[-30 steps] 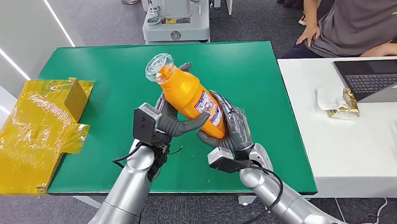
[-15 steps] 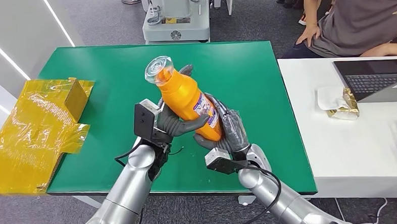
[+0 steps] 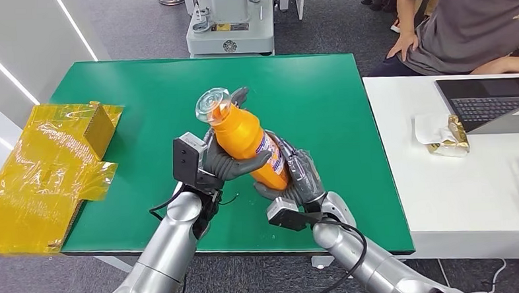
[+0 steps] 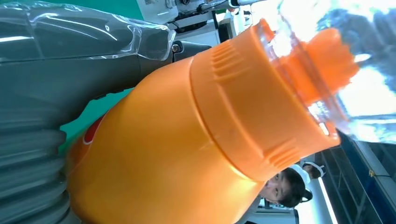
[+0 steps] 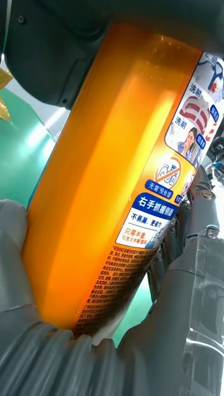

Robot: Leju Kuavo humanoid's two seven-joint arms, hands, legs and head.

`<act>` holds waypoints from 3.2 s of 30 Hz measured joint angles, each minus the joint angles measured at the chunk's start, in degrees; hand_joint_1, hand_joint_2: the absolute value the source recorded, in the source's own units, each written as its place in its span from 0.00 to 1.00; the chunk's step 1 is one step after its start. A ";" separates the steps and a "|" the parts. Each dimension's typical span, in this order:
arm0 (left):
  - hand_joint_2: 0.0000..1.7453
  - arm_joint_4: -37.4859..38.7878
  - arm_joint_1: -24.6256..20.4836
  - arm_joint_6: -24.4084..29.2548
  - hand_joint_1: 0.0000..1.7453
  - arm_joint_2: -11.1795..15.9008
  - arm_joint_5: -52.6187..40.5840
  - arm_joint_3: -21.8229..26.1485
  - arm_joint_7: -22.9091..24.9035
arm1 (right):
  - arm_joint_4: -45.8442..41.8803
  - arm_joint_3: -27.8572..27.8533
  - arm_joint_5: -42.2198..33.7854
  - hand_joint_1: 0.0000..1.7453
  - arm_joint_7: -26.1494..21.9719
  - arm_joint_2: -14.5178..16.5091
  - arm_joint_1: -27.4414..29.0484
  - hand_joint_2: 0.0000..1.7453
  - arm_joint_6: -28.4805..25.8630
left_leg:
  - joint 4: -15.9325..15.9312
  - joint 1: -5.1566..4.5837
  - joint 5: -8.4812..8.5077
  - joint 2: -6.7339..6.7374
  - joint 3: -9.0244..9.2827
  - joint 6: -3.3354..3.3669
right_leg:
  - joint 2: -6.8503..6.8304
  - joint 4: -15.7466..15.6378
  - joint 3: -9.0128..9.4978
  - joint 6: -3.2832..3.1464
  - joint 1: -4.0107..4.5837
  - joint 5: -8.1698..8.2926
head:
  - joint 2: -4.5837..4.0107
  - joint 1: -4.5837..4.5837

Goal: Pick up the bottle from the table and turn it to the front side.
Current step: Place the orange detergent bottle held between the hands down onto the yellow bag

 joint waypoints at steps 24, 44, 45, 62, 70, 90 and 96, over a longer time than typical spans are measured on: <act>1.00 0.02 0.03 -7.07 1.00 -0.02 4.14 0.11 -0.85 | 0.31 0.68 -1.12 0.00 -0.30 0.15 -0.03 1.00 -2.09 | 0.00 0.00 0.00 0.00 0.00 0.00 | 0.00 0.00 0.00 0.00 0.00 0.00 | 0.00 0.00; 1.00 0.02 0.55 1.41 1.00 4.05 0.92 2.68 -2.92 | -22.56 -6.66 -3.34 0.00 -0.75 1.18 14.19 1.00 -9.61 | -0.05 0.01 -0.01 -0.03 -0.04 0.00 | -0.04 0.00 -0.04 -0.03 0.01 -0.06 | 0.00 0.00; 1.00 0.02 0.68 1.62 1.00 4.23 0.87 2.92 -3.02 | -24.96 -6.88 -2.09 0.00 -0.79 1.17 15.67 1.00 -9.65 | -0.05 0.01 -0.01 -0.03 -0.04 0.00 | -0.04 0.00 -0.03 -0.04 0.01 -0.07 | 0.00 0.00; 1.00 0.04 0.18 3.57 1.00 6.21 -0.11 4.71 -4.53 | -45.53 -7.81 1.04 0.00 -0.81 1.17 26.82 1.00 -9.66 | -0.05 0.01 -0.03 -0.01 -0.05 -0.03 | -0.02 0.00 -0.04 -0.02 0.01 -0.09 | 0.00 0.00; 1.00 -2.10 -1.69 26.99 1.00 9.61 -18.41 4.80 -4.53 | -46.87 -7.81 2.99 0.00 -0.81 1.19 29.92 1.00 -9.66 | -0.06 0.03 -0.02 0.04 -0.05 -0.04 | 0.02 0.03 -0.08 -0.04 0.03 -0.09 | 0.00 0.01; 1.00 16.66 -23.79 38.63 1.00 32.46 -83.62 -16.66 27.35 | -45.09 -6.72 1.91 0.00 -0.81 1.43 31.64 1.00 -9.66 | -0.11 0.06 0.08 0.19 -0.02 -0.22 | 0.22 0.10 -0.16 -0.21 0.05 -0.05 | 0.00 0.02; 1.00 21.16 -21.55 35.88 1.00 33.30 -83.55 -18.83 24.61 | -44.97 -6.36 2.29 0.00 -0.81 1.41 31.58 1.00 -9.66 | -0.12 0.04 0.07 0.19 -0.03 -0.22 | 0.22 0.08 -0.16 -0.21 0.03 -0.05 | 0.00 0.03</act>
